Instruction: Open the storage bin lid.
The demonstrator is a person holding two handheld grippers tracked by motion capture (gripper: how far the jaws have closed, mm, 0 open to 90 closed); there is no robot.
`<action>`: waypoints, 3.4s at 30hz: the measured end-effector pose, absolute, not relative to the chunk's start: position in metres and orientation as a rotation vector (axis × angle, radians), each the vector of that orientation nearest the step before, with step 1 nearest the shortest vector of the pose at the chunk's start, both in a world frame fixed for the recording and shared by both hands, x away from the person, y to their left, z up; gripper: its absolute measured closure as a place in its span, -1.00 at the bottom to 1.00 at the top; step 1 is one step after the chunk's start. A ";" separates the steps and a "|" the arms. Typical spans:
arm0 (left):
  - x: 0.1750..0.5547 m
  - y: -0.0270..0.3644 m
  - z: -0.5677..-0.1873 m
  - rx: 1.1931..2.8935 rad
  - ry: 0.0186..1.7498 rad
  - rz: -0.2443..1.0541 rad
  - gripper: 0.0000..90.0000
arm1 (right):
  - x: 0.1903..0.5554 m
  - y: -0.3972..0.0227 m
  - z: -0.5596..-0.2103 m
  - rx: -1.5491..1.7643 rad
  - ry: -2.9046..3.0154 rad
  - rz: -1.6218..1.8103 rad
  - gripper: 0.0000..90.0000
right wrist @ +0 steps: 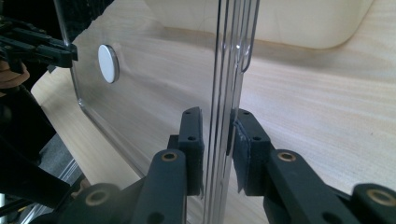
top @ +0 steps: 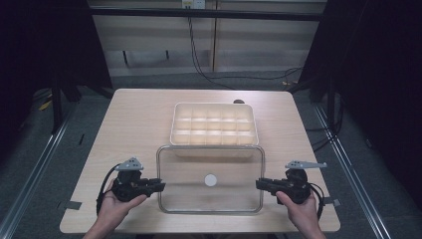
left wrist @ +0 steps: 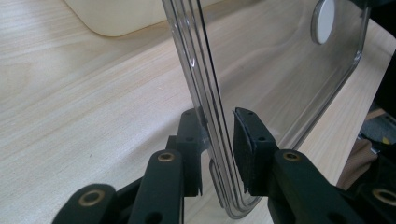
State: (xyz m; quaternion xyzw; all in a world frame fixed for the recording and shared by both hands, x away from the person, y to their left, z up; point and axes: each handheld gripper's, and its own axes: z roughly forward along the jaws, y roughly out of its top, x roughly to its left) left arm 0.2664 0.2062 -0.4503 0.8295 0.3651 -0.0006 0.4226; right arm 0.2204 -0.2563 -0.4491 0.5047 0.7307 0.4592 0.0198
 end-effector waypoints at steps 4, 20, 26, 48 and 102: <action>0.266 0.206 -0.451 2.075 0.904 -0.004 0.62 | 0.220 -0.257 -0.454 1.578 2.265 1.429 0.65; 0.270 0.202 -0.459 2.104 0.891 -0.014 0.52 | 0.224 -0.256 -0.466 1.605 2.263 1.381 0.56; 0.274 0.200 -0.460 2.139 0.898 -0.015 0.49 | 0.229 -0.253 -0.467 1.615 2.295 1.327 0.52; 0.285 0.193 -0.477 2.147 0.938 -0.038 0.41 | 0.241 -0.254 -0.486 1.669 2.280 1.268 0.28; 0.281 0.250 -0.465 2.003 1.050 0.218 -0.41 | 0.215 -0.292 -0.462 1.522 2.046 1.327 -0.43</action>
